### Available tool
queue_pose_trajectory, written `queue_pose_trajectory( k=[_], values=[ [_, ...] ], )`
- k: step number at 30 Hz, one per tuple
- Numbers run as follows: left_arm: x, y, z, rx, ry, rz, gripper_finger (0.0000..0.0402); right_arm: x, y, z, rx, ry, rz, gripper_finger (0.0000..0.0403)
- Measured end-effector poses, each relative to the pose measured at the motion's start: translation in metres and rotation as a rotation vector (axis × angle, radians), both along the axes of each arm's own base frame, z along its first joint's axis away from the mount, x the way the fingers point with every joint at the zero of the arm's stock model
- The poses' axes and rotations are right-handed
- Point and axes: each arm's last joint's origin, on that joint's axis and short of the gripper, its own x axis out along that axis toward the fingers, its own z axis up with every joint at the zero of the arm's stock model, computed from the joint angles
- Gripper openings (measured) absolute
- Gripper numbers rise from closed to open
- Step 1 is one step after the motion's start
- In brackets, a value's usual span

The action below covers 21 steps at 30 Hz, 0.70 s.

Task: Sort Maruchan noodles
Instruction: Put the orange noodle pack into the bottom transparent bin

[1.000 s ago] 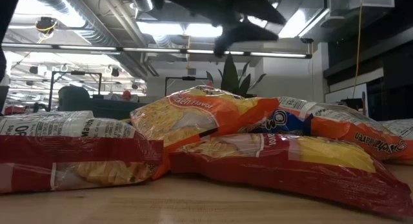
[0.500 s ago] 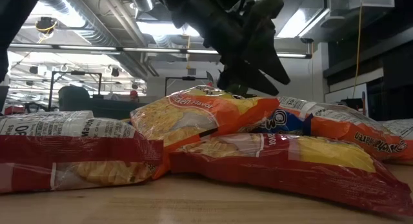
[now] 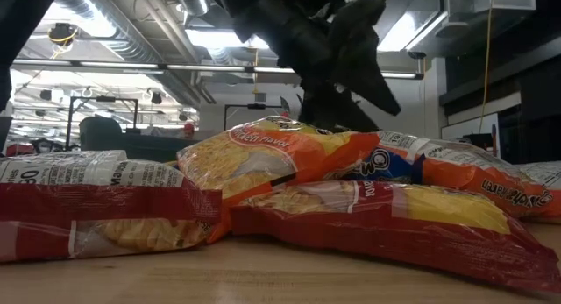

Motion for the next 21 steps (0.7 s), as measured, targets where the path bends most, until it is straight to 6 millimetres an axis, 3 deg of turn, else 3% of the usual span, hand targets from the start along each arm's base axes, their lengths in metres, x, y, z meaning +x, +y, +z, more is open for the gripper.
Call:
queue_pose_trajectory(
  k=[10, 21],
  values=[
    [0.006, -0.004, -0.019, -0.085, 0.031, -0.023, 0.0212, 0.024, -0.011, 0.001, -0.067, 0.006, 0.025, 0.0253],
    [0.005, -0.007, -0.036, -0.048, 0.103, 0.016, 0.0211, 0.027, -0.013, 0.001, -0.1, 0.023, 0.067, 0.0253]
  ],
)
